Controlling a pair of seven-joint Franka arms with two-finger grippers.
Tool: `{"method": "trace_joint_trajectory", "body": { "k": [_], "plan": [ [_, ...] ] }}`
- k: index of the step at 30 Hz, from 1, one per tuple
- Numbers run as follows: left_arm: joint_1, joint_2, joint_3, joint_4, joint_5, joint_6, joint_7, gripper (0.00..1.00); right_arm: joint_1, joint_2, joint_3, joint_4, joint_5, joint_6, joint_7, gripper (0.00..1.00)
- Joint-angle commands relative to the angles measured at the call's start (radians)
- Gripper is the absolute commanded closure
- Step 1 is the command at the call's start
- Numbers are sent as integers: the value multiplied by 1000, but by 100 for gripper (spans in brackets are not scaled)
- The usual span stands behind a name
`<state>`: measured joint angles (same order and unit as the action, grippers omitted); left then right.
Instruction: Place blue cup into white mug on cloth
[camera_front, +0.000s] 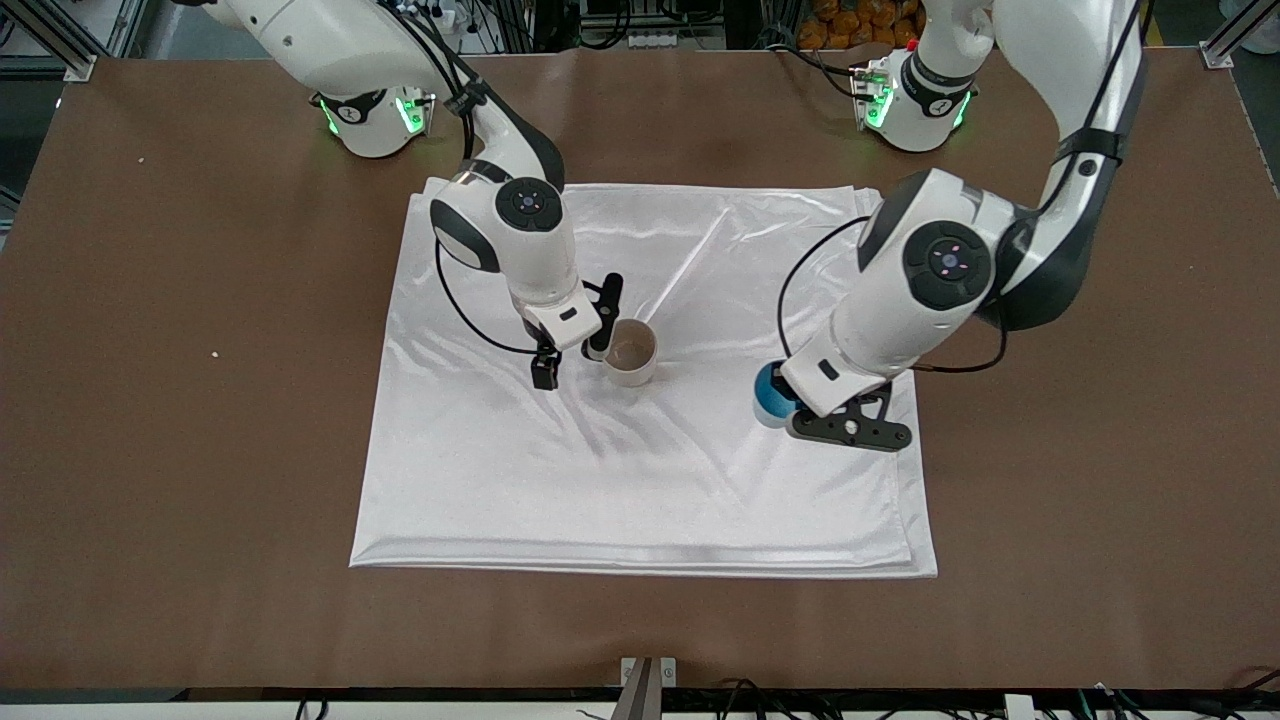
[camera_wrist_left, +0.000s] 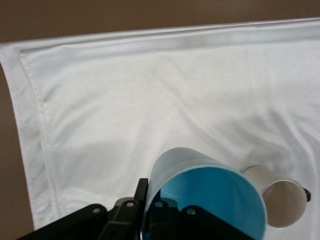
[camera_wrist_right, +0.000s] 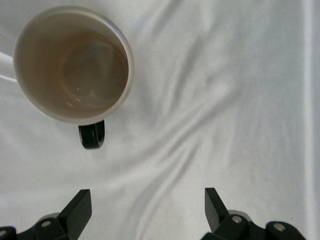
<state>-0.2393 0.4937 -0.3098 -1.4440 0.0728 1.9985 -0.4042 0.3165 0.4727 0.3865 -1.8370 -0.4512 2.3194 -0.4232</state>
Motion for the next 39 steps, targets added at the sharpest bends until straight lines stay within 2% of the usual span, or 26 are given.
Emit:
{"method": "trace_joint_trajectory", "body": {
  "k": [1, 5, 10, 14, 20, 25, 29, 32, 37, 39],
  "plan": [
    [-55, 34, 14, 43, -1, -23, -85, 100, -34, -109, 14, -19, 17, -84, 21, 0],
    [-92, 35, 14, 42, -1, -23, -139, 100, -50, -175, 12, -21, 52, -124, 23, 0],
    [-139, 42, 15, 43, 1, -15, -192, 100, -94, -262, 12, -19, 55, -184, 23, 0],
    [-189, 37, 15, 43, 56, -15, -209, 100, -119, -333, 12, -19, 60, -216, 24, 0],
    [-250, 42, 14, 43, 71, -14, -314, 100, -149, -437, 5, -18, 156, -275, 37, 0],
    [-294, 84, 17, 43, 77, 0, -347, 100, -181, -511, 5, -16, 166, -328, 54, 0],
    [-317, 121, 23, 43, 77, 48, -354, 100, -221, -546, 2, -13, 178, -379, 54, 0],
    [-336, 137, 24, 43, 77, 63, -355, 100, -260, -565, -8, 19, 219, -440, 54, 0],
    [-365, 169, 26, 42, 111, 65, -355, 100, -310, -562, -61, 134, 333, -597, 52, 0],
    [-382, 180, 35, 42, 125, 68, -363, 100, -320, -562, -81, 150, 347, -626, 54, 0]
  ]
}}
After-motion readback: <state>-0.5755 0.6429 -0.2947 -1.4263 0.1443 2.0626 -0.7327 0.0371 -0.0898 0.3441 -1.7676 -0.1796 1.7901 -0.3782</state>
